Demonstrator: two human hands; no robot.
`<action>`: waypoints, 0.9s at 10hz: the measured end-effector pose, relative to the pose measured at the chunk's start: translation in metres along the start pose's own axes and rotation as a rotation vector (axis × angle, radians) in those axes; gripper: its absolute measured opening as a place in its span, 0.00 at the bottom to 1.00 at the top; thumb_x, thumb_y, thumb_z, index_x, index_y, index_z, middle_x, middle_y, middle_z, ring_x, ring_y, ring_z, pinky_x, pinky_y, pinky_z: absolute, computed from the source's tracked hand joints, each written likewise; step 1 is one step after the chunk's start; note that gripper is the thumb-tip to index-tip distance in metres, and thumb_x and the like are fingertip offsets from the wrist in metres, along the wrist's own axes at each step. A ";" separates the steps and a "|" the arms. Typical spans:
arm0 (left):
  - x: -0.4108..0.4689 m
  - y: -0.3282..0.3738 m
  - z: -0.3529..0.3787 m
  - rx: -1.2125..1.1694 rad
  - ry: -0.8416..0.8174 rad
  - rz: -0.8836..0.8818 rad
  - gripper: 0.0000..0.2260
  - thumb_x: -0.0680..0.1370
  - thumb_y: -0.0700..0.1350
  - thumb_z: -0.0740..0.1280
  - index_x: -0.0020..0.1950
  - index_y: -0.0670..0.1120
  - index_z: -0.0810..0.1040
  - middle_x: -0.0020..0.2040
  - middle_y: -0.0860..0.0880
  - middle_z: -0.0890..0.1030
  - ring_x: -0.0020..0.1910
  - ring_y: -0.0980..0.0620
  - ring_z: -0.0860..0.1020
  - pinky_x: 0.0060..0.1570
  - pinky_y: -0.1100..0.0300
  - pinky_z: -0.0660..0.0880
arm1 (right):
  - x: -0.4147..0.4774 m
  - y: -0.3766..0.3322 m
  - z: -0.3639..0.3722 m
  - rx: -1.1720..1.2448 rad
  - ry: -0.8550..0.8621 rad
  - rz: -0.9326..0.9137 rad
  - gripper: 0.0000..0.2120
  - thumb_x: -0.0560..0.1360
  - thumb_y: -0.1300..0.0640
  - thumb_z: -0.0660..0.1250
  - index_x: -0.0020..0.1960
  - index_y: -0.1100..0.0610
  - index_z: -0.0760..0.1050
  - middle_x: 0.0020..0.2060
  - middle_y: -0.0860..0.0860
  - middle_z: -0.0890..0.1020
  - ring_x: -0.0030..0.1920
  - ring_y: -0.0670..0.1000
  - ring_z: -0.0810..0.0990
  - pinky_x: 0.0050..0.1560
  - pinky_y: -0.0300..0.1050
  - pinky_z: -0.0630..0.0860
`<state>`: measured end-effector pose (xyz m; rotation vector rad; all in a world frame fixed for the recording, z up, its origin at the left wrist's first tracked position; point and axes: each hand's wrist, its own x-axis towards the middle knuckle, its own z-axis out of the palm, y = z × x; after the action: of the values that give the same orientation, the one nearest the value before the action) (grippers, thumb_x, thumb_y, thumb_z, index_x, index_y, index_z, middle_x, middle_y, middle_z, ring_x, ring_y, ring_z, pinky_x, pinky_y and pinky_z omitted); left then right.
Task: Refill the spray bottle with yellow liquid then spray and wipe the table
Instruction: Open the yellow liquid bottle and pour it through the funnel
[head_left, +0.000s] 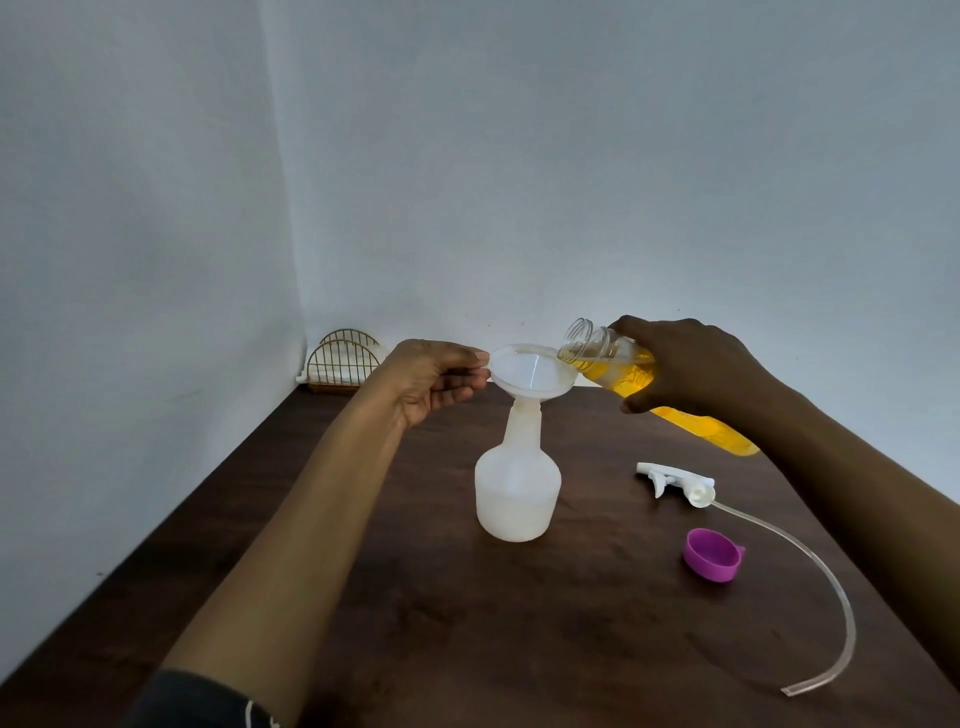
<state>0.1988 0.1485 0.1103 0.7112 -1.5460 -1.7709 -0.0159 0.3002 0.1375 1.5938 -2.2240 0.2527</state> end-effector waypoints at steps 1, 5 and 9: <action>0.001 0.000 -0.001 0.000 0.000 0.003 0.03 0.73 0.36 0.69 0.40 0.39 0.80 0.28 0.48 0.82 0.26 0.58 0.80 0.25 0.67 0.76 | 0.000 0.000 0.000 0.009 -0.002 0.000 0.36 0.62 0.45 0.76 0.66 0.43 0.65 0.54 0.48 0.80 0.55 0.54 0.75 0.42 0.44 0.67; 0.000 0.000 -0.001 -0.003 -0.002 -0.003 0.02 0.73 0.36 0.69 0.41 0.40 0.80 0.28 0.48 0.82 0.26 0.58 0.80 0.25 0.68 0.76 | 0.001 -0.001 -0.002 -0.001 -0.004 -0.003 0.37 0.62 0.45 0.76 0.66 0.44 0.65 0.53 0.48 0.79 0.54 0.54 0.75 0.40 0.43 0.65; 0.001 -0.001 -0.002 -0.011 -0.006 0.000 0.04 0.74 0.35 0.68 0.40 0.40 0.81 0.28 0.48 0.83 0.26 0.57 0.81 0.25 0.67 0.76 | 0.000 -0.001 -0.001 -0.008 0.004 0.000 0.36 0.62 0.44 0.76 0.66 0.44 0.64 0.53 0.47 0.79 0.54 0.54 0.75 0.40 0.44 0.65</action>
<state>0.1996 0.1465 0.1093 0.7011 -1.5393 -1.7812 -0.0149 0.3002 0.1384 1.5877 -2.2198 0.2469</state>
